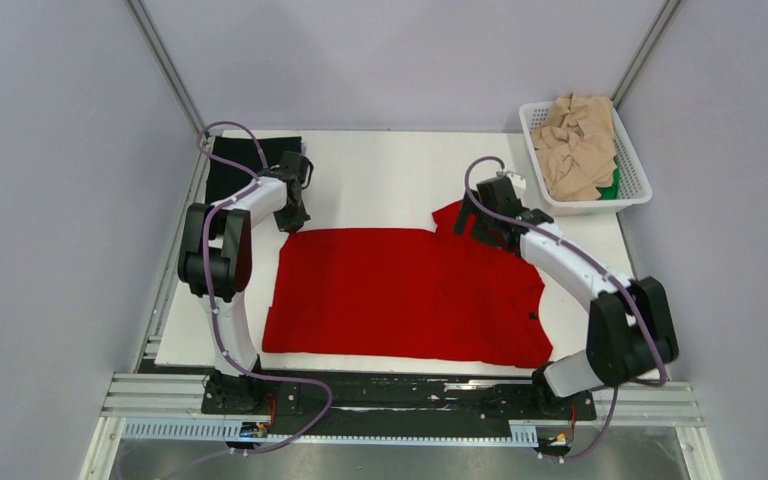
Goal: Fold and stack the t-shirts
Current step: Grab the side of the flattened tshirt furthest away from the robot with both arms
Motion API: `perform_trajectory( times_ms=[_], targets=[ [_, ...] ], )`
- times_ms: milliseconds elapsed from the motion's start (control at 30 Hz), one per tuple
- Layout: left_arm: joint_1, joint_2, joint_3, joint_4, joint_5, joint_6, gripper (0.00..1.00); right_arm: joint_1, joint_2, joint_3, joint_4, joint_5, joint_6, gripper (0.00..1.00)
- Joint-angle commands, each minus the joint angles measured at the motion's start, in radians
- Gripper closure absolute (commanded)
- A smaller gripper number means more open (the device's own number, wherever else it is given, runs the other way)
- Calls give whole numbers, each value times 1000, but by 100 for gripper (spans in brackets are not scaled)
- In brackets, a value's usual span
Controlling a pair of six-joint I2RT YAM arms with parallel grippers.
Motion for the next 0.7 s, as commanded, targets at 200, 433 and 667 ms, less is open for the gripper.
perform_trajectory(
  times_ms=[200, 433, 667],
  targets=[
    [2, -96, -24, 11, -2, 10, 100, -107, 581, 634, -122, 86, -72, 16],
    [-3, -86, -5, 15, 10, 10, 100, -111, 839, 920, -198, 171, -155, 23],
    [-10, -75, 24, 4, 10, 14, 100, -111, 905, 935, -210, 165, -156, 31]
  ],
)
